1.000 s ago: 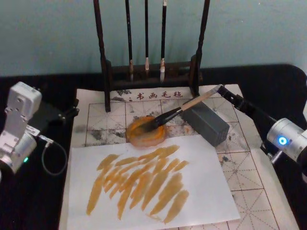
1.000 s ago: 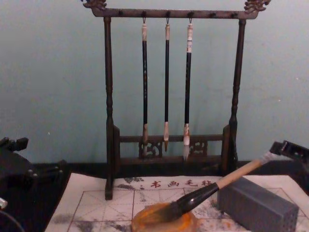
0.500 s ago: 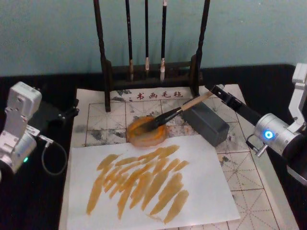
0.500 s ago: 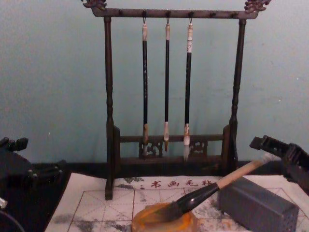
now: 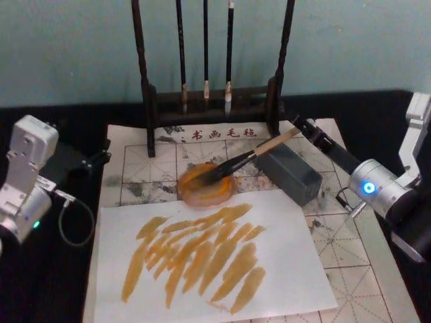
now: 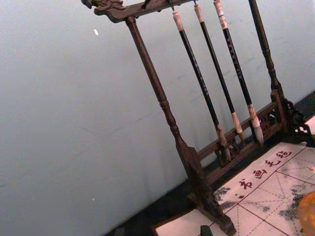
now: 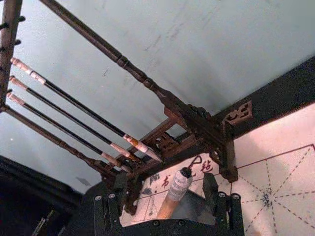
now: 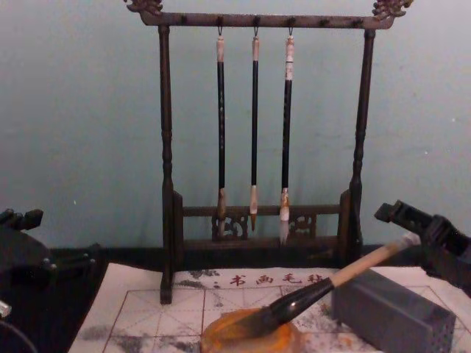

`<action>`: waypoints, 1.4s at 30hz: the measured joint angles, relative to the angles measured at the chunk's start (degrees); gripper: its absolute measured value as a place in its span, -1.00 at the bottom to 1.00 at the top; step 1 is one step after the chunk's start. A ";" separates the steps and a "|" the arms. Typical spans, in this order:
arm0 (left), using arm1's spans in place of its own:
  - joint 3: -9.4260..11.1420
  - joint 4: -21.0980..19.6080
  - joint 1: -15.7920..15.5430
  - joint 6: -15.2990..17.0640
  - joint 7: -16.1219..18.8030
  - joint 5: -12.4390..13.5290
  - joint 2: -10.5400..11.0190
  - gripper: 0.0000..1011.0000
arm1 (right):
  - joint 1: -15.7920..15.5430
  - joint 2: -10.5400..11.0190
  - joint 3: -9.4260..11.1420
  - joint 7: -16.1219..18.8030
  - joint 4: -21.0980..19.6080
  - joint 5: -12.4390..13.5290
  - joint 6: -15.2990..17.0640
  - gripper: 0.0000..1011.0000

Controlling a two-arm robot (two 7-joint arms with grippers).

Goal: Pick up the brush from the inkstone, write on the paper, then place the brush back to its original position.

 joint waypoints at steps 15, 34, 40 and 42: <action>0.00 0.00 0.00 0.00 0.00 0.00 0.00 0.98 | 0.59 -1.20 0.11 -1.49 2.26 4.60 -0.52 0.98; 0.00 0.00 0.00 0.00 0.00 0.00 0.00 0.98 | 0.76 -1.11 0.02 -1.65 2.36 5.42 -0.44 0.98; 0.00 0.00 0.00 0.00 0.00 0.00 0.00 0.98 | 0.74 -1.11 0.02 -1.62 2.33 5.28 -0.44 0.98; 0.00 0.00 0.00 0.00 0.00 0.00 0.00 0.98 | 0.73 -1.11 0.02 -1.61 2.32 5.25 -0.44 0.98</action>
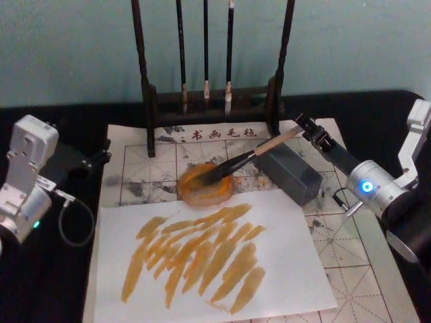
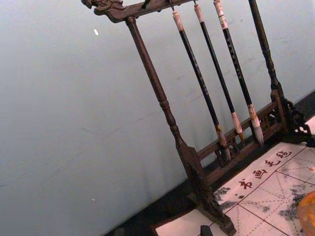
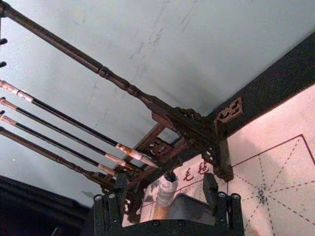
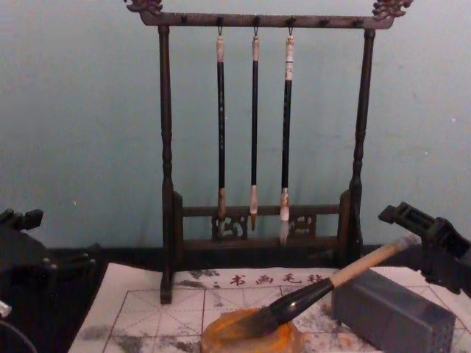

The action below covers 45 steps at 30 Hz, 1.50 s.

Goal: Pick up the brush from the inkstone, write on the paper, then place the brush back to its original position.

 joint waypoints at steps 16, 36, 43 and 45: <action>0.00 0.00 0.00 0.00 0.00 0.00 0.00 0.98 | -0.06 0.00 0.00 0.02 -0.03 -0.10 0.00 0.95; 0.00 0.00 0.00 0.00 0.00 0.00 0.00 0.98 | -0.06 0.00 0.00 0.02 -0.03 -0.12 0.00 -0.16; 0.00 0.00 0.00 0.00 0.00 0.00 0.00 0.98 | -0.06 0.00 0.00 0.04 -0.03 -0.10 0.00 -0.54; 0.00 0.00 0.00 0.00 0.00 0.00 0.00 0.98 | -0.06 0.00 0.00 0.04 -0.03 -0.09 0.00 -0.60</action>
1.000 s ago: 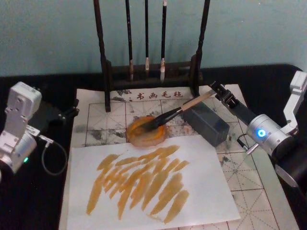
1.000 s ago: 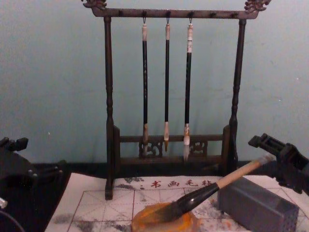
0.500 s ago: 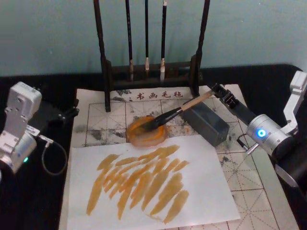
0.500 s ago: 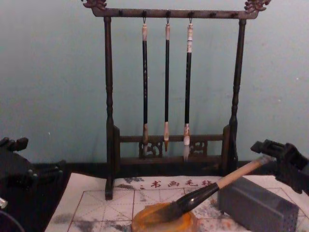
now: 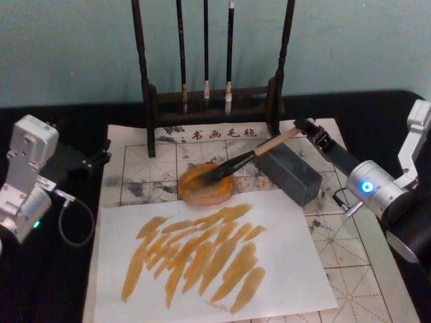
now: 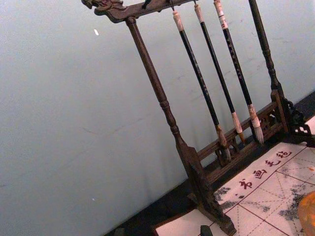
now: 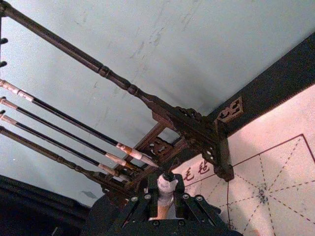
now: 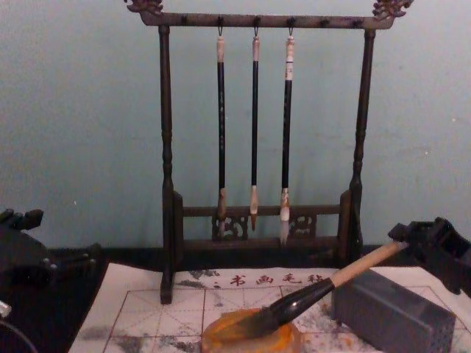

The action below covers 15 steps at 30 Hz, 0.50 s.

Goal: Pick up the brush from the inkstone, write on the paper, then place the brush back to its original position.

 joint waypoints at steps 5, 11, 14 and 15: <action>0.00 0.00 0.00 0.00 0.00 0.00 0.00 0.98 | 0.00 0.00 0.00 0.00 0.01 0.00 0.00 -0.60; 0.00 0.00 0.00 0.00 0.00 0.00 0.00 0.98 | 0.00 0.01 0.00 -0.02 0.01 -0.01 0.00 -0.60; 0.00 0.00 0.00 0.00 0.00 0.00 0.00 0.98 | 0.00 0.01 0.00 -0.02 0.01 -0.01 0.00 -0.60; 0.00 0.00 0.00 0.00 0.00 0.00 0.00 0.98 | 0.00 0.01 0.00 -0.02 0.01 -0.02 0.00 -0.60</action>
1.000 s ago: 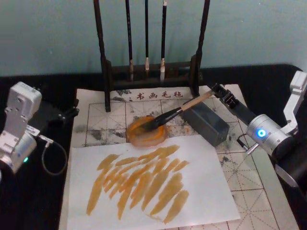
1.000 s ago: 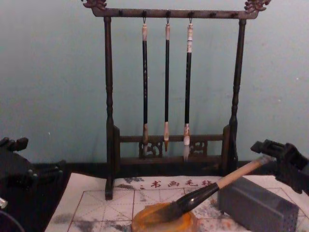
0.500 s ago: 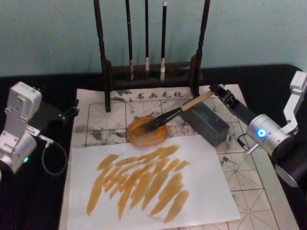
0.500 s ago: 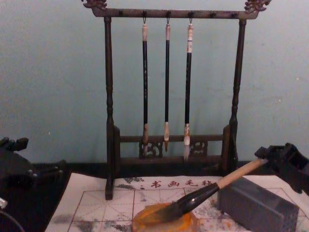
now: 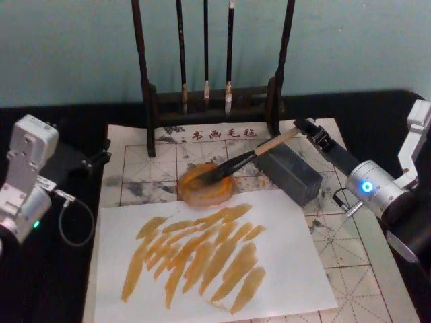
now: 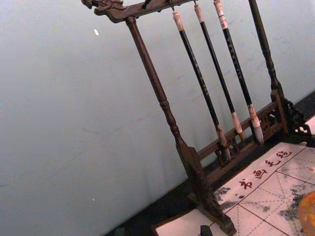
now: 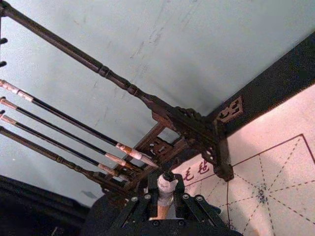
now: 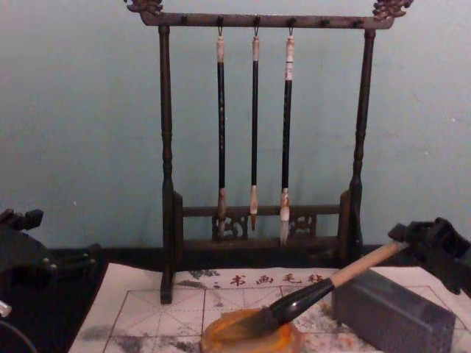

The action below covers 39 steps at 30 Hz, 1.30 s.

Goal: Pick up the brush from the inkstone, write on the paper, then place the brush back to its original position.

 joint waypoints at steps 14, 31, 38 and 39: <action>0.00 0.00 0.00 0.00 0.00 0.00 0.00 0.98 | 0.05 0.62 -0.70 0.21 -0.47 1.91 0.09 -0.60; 0.00 0.00 0.00 0.00 0.00 0.01 0.00 0.98 | 0.09 1.99 -1.74 0.59 -2.18 5.83 0.00 -0.60; 0.00 0.00 0.00 0.00 0.00 0.00 0.00 0.98 | 0.10 2.96 -2.33 0.90 -3.15 6.34 -0.62 -0.60; 0.00 0.00 0.00 0.00 0.00 0.00 0.00 0.98 | 0.09 3.23 -2.43 1.01 -3.46 6.43 -0.78 -0.60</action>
